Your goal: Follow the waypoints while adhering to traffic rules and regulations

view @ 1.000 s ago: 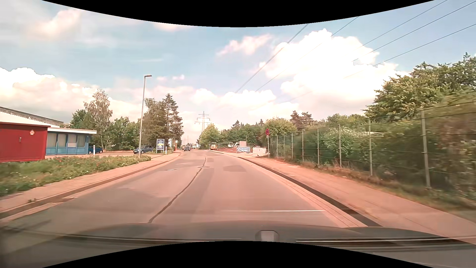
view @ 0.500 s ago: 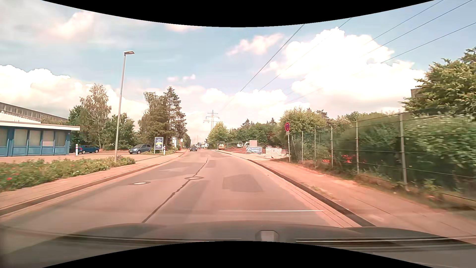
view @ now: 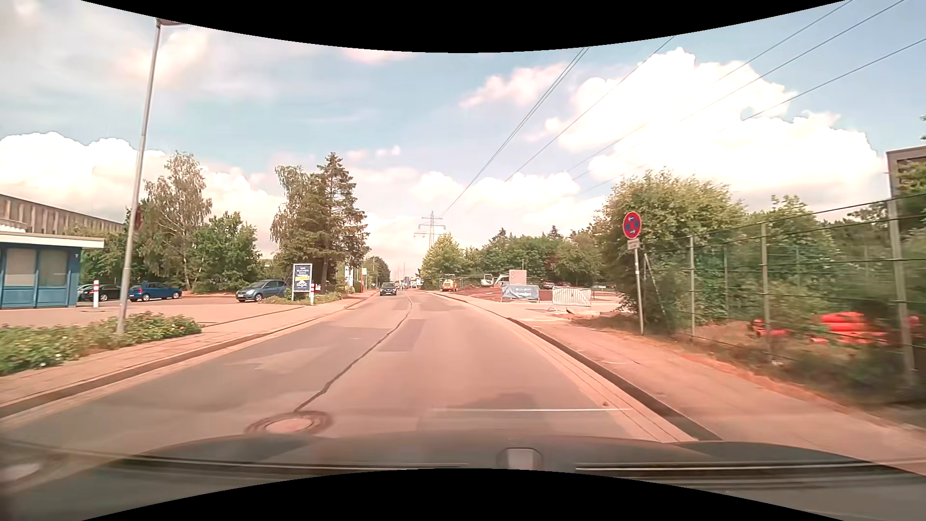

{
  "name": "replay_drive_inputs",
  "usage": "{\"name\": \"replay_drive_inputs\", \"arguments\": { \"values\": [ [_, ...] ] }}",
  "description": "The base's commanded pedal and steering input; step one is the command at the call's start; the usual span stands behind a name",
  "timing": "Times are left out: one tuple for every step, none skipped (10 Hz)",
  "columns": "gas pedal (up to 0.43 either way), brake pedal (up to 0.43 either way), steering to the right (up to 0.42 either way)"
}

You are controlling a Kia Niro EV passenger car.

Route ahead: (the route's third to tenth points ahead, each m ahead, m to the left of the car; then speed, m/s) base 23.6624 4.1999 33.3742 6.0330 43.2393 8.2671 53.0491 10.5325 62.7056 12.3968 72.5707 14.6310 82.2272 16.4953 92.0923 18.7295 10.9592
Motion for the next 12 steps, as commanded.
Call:
{"name": "replay_drive_inputs", "arguments": {
  "values": [
    [0.150,0.000,-0.043],
    [0.150,0.000,-0.040],
    [0.150,0.000,-0.039],
    [0.150,0.000,-0.038],
    [0.150,0.000,-0.036],
    [0.157,0.000,-0.035],
    [0.157,0.000,-0.035],
    [0.157,0.000,-0.035],
    [0.157,0.000,-0.035],
    [0.157,0.000,-0.034],
    [0.157,0.000,-0.032],
    [0.157,0.000,-0.028]
  ]
}}
